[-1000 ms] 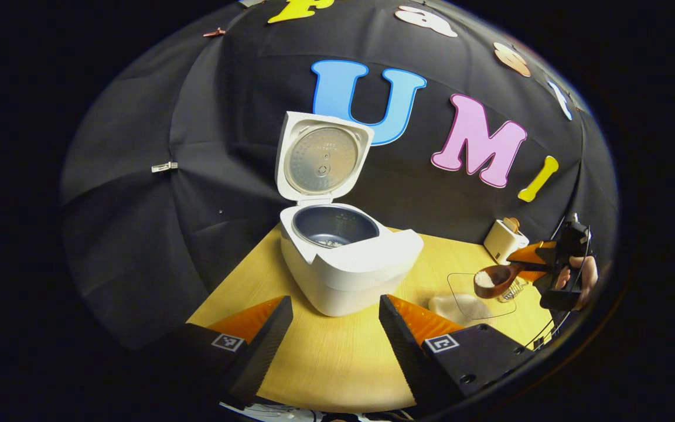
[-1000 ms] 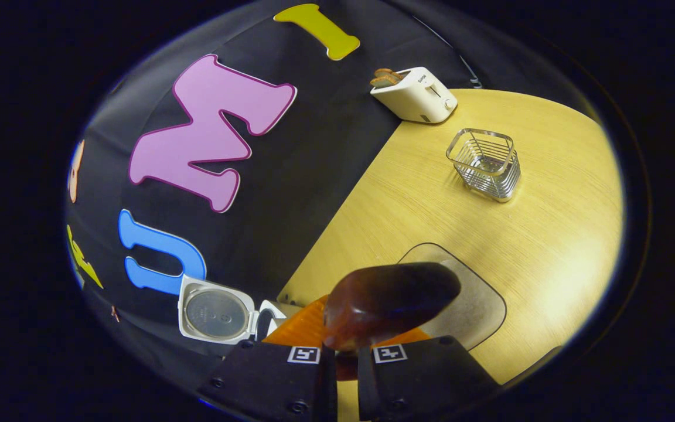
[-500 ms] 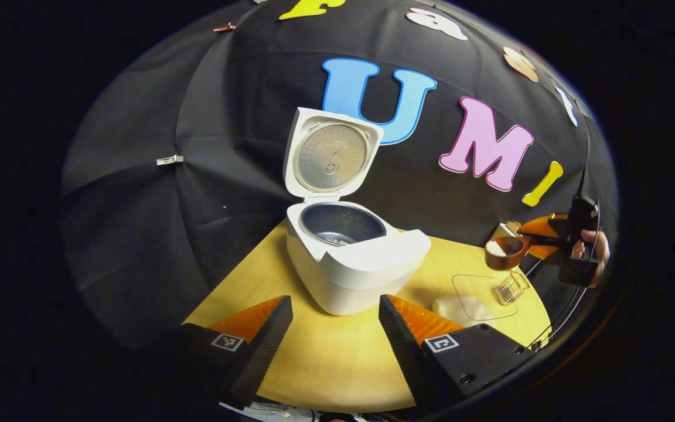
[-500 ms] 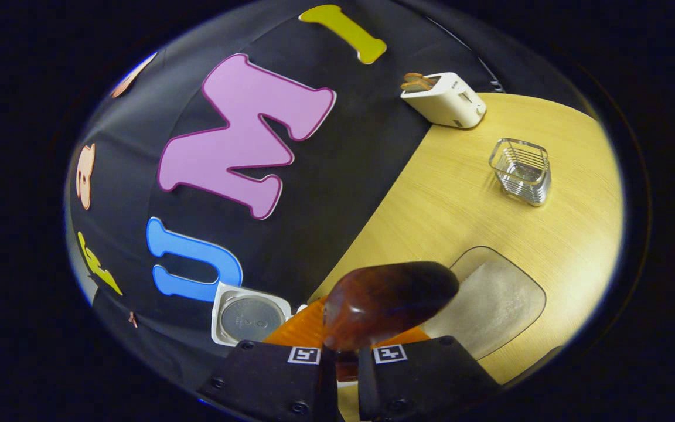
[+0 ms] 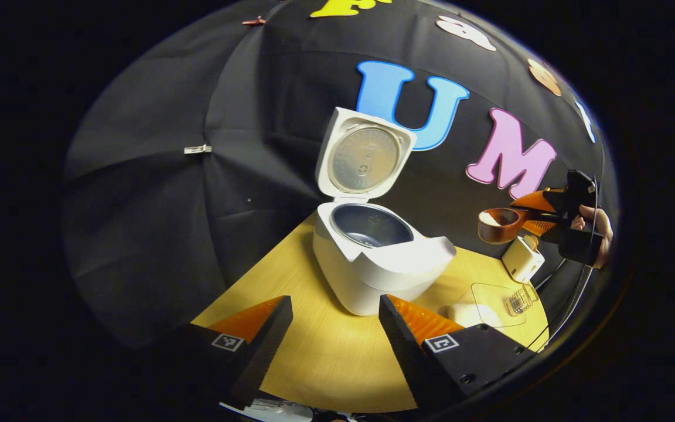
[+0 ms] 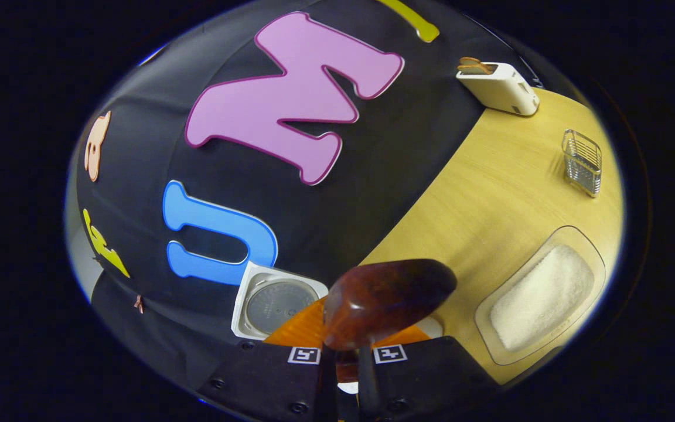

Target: Close the left gripper, press the button to open the rice cooker; take a wooden spoon from the chopstick holder with the right hand, scoop a spoonful of rice and pour it into the rice cooker, then put the wooden spoon back into the chopstick holder.

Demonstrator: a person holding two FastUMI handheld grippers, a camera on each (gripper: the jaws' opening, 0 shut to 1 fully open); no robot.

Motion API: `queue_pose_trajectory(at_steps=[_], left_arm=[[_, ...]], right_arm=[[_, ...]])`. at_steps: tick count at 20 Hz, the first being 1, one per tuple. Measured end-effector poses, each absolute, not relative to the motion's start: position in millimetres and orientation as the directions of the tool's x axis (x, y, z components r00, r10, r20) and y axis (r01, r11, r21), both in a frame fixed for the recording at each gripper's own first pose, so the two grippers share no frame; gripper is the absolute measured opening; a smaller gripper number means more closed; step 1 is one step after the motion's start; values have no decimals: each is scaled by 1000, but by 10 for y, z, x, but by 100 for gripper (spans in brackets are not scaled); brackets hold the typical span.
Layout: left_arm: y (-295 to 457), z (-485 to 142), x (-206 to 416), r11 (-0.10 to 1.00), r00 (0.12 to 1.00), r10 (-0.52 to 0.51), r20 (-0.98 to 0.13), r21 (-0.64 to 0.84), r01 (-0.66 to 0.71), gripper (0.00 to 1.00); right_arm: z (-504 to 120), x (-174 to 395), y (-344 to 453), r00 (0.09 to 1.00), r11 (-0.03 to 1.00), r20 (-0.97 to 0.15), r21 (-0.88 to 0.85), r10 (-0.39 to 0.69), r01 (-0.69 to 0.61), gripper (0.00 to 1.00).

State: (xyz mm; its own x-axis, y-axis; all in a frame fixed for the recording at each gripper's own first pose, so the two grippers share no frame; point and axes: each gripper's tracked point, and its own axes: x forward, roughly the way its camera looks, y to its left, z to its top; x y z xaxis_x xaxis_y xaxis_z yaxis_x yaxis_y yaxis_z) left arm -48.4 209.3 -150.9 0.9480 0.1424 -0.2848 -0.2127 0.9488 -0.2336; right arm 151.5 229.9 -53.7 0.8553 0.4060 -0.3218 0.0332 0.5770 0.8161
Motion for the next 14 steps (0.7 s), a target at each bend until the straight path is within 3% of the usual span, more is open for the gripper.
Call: queue_pose_trajectory(at_steps=[2,4,5,7,14], left_arm=[[2209,-1547,-494,941,943,160,-293,-243,-235,92],[2356,-1545,-511,944,939,187,-289,-213,-254,96],[2433,-1537,-510,945,937,206,-283,-189,-265,92],[2581,-1538,-504,941,931,233,-280,-175,-289,96],[2810,-1545,-355,912,924,260,-280,-243,-331,96]], right_arm=[[-526,1646,2545,843,573,-322,819,431,20,18],[-572,1771,2778,832,579,-326,815,449,7,18],[-596,1829,2903,826,580,-329,814,458,3,18],[-645,1935,3140,810,583,-335,813,482,-10,18],[-792,2310,3873,785,638,-330,762,525,-107,18]])
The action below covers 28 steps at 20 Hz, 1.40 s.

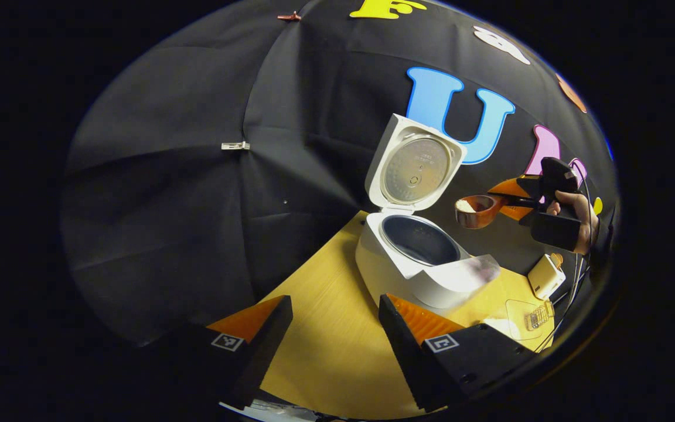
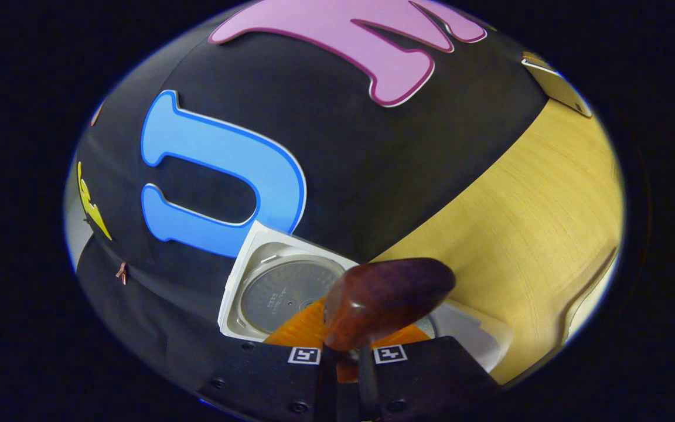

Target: Close the left gripper, press the button to open the rice cooker; take a wooden spoon from the chopstick holder with the right hand, scoop a spoonful of rice and pour it into the rice cooker, then put the wooden spoon back into the chopstick holder.

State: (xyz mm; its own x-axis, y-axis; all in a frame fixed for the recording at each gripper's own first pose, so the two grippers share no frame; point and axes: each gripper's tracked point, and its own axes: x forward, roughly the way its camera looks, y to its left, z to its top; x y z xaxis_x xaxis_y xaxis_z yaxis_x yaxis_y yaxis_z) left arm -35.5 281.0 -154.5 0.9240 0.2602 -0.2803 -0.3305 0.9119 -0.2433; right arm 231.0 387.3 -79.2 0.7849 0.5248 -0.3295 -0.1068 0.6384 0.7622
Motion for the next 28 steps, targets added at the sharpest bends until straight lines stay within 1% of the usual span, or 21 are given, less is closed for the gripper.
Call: queue_pose_trajectory(at_steps=[5,10,13,16,21,24,28], left_arm=[[2851,-1565,-305,912,922,261,-284,-241,-333,96],[2839,-1618,-278,912,921,256,-295,-242,-331,96],[2833,-1659,-253,916,920,250,-300,-233,-325,96],[2820,-1713,-220,918,922,244,-299,-234,-319,96],[2837,-1751,-149,914,925,249,-286,-247,-322,96],[2892,-1766,-154,900,923,265,-278,-272,-340,96],[2989,-1748,-224,892,919,291,-265,-273,-361,96]], right_arm=[[-1016,2410,4172,788,761,-335,601,516,-243,18],[-1217,2409,4309,795,836,-334,416,506,-358,18],[-1339,2326,4378,789,853,-330,254,519,-455,18],[-1387,2227,4477,774,831,-317,106,549,-546,18],[-1468,2112,4607,747,766,-307,-80,590,-638,18],[-1496,2012,4677,718,717,-325,-146,616,-681,18],[-1463,1938,4763,701,677,-312,-201,641,-708,18]])
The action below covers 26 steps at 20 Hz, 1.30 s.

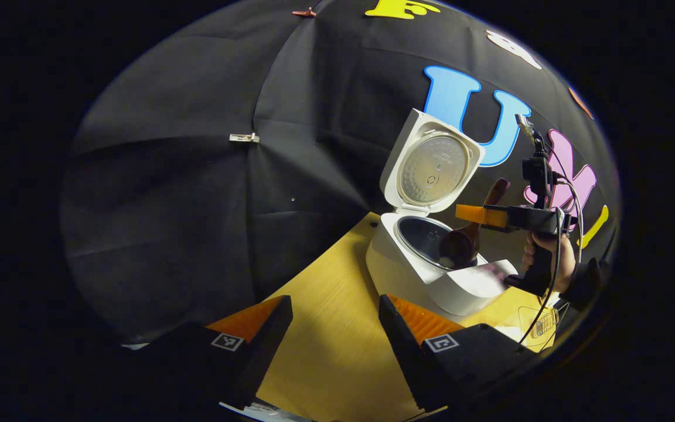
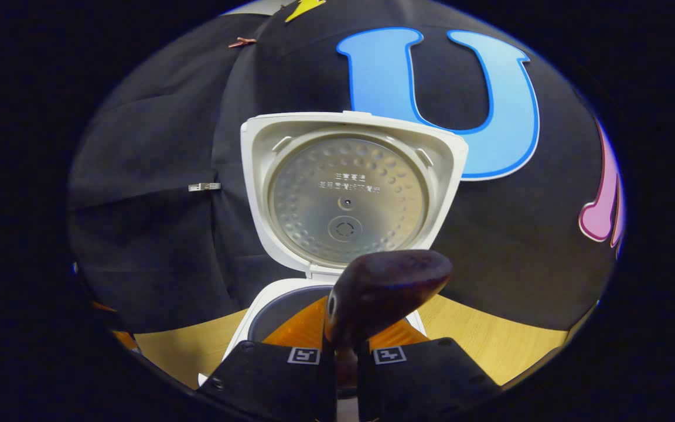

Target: Close the left gripper, press the button to open the rice cooker; take a wooden spoon from the chopstick holder with the right hand, scoop a spoonful of rice and pour it into the rice cooker, then put the wooden spoon back into the chopstick holder.

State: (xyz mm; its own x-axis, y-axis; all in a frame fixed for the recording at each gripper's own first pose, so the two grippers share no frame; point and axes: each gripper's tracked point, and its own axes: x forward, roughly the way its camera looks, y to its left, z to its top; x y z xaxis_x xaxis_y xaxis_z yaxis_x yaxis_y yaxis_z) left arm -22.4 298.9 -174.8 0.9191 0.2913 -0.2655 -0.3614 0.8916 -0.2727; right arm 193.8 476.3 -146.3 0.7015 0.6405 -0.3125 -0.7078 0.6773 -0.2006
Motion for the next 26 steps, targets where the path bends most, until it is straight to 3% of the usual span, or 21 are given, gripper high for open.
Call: queue_pose_trajectory(at_steps=[2,5,12,19,26], left_arm=[[3013,-1778,-248,895,916,297,-268,-256,-366,92],[3018,-1741,-288,903,920,297,-257,-239,-358,96],[2904,-1558,-296,914,935,275,-224,-240,-326,96],[2805,-775,-92,940,967,233,-107,-232,-252,96],[2675,104,324,955,980,201,18,-226,-192,96]], right_arm=[[-1449,1909,4774,697,672,-323,-204,640,-712,18],[-1320,1940,4766,710,678,-294,-218,640,-702,18],[-1043,1917,4649,729,702,-265,-206,631,-682,18],[-341,1779,4113,782,766,-179,-163,597,-622,18],[266,1704,3031,855,849,-108,-111,507,-517,18]])
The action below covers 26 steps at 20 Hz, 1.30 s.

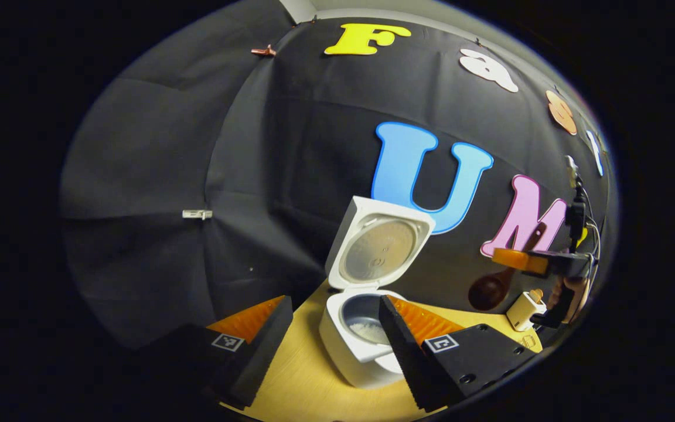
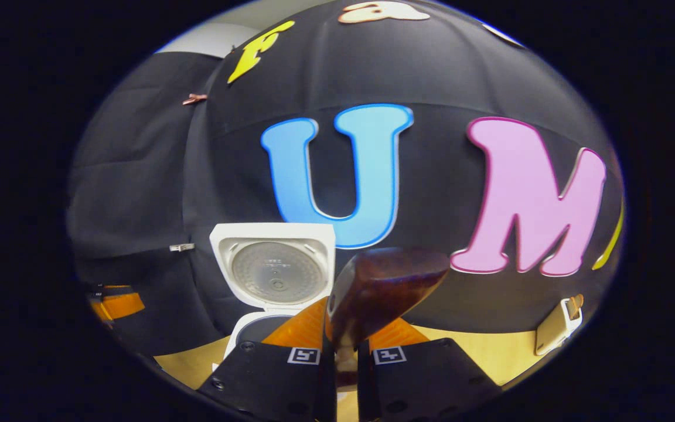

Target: Close the left gripper, press the button to open the rice cooker; take a wooden spoon from the chopstick holder with the right hand, scoop a spoonful of rice and pour it into the rice cooker, then put the wooden spoon back into the chopstick holder.

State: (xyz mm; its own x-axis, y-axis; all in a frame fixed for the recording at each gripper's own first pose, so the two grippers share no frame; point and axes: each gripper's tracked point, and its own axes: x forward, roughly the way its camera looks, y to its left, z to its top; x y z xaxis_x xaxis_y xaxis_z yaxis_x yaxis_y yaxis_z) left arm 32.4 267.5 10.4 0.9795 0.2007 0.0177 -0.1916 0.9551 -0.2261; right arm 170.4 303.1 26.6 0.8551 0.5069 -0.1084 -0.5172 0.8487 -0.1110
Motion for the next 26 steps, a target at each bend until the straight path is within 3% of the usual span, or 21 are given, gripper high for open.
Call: queue_pose_trajectory(at_steps=[1,2,4,8,12,19,26], left_arm=[[2642,197,401,957,981,195,18,-221,-186,92],[2640,338,456,957,980,196,32,-222,-184,96],[2638,688,594,961,979,189,77,-217,-169,92],[2766,1186,1023,964,970,231,81,-156,-216,96],[2632,1511,1326,974,973,208,101,-109,-197,95],[1882,1546,1526,990,989,104,107,-110,-92,96],[1468,1484,1591,991,993,83,84,-113,-74,95]], right_arm=[[334,1707,2859,867,861,-99,-111,488,-497,18],[387,1703,2682,879,873,-91,-109,468,-476,18],[461,1672,2329,897,894,-85,-88,433,-439,18],[507,1613,1703,928,927,-73,-52,366,-370,18],[343,1511,1115,956,959,-90,-30,279,-283,18],[43,1495,-157,988,998,-145,31,55,-51,18],[-342,1657,-1377,974,987,-193,84,-119,137,18]])
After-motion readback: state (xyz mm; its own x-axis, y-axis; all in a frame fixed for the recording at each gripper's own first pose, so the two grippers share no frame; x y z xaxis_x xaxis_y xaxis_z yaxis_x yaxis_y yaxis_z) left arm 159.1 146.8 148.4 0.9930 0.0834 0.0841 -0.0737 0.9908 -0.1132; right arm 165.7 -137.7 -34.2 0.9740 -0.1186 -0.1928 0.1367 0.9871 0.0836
